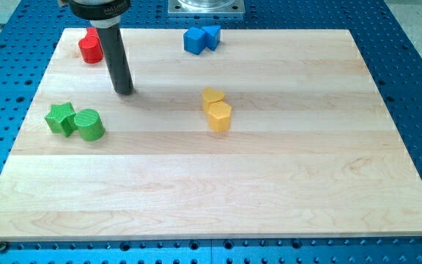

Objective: Slide the hexagon to the bottom right side of the board

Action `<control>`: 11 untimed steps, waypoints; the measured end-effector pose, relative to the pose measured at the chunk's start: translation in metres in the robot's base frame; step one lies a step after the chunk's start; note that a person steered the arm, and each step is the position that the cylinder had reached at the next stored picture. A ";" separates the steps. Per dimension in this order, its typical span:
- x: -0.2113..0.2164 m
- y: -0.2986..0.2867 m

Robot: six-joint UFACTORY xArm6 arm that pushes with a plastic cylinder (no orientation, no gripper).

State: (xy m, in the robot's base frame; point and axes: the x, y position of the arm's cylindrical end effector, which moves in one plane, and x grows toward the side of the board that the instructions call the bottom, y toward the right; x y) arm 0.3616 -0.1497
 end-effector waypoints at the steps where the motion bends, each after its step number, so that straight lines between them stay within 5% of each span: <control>1: 0.000 0.002; 3: 0.011 0.012; 4: 0.068 0.055; 5: 0.080 0.058; 8: 0.065 0.061; 11: 0.077 0.152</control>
State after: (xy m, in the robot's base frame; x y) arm 0.4383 0.0026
